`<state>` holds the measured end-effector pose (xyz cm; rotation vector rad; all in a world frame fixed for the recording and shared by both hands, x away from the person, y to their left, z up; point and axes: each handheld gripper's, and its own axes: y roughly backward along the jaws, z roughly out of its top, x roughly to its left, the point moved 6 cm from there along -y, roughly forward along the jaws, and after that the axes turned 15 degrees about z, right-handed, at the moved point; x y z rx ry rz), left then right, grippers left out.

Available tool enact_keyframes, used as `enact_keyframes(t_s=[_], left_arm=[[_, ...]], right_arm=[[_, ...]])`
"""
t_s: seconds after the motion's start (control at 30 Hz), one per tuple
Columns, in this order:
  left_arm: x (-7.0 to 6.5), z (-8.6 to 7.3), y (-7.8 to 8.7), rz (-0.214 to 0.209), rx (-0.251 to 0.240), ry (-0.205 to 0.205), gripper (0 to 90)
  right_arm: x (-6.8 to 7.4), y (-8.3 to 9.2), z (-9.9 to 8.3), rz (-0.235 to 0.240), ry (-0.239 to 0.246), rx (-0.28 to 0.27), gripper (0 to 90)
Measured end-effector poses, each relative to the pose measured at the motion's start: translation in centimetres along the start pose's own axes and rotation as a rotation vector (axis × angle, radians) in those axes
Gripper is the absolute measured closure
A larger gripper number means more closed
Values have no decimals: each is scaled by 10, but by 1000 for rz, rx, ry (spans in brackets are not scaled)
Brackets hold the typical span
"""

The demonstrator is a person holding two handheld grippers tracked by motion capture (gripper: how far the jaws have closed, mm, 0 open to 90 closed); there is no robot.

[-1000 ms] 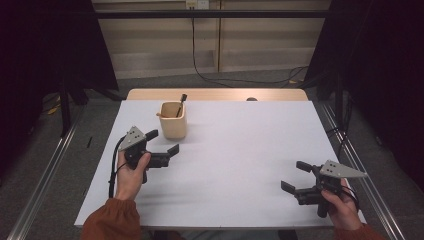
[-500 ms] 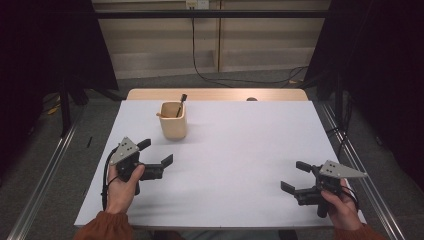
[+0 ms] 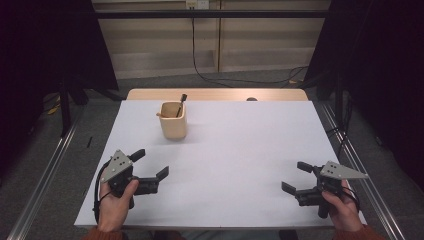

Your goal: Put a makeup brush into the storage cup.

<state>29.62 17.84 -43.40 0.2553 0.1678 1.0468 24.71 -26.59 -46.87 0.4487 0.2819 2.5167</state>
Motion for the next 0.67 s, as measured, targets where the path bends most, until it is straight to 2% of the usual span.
enact_keyframes(t_s=[0.07,0.17,0.27,0.33,0.43,0.67], left_arm=[[1,-6,2,-2,6,0,13],[5,-13,6,8,-23,-2,13],[10,-17,8,16,-33,26,14],[11,-18,11,21,-45,25,15],[12,-21,13,21,-37,34,15],[9,-22,11,8,-25,16,15]], right_arm=[[-1,1,0,-5,-2,-2,15],[-1,2,-1,-7,-1,-4,15],[-1,3,-1,-12,-3,-5,15],[-1,3,-1,-16,-1,-8,15],[0,4,0,-16,3,-13,15],[-3,3,0,-19,7,-9,15]])
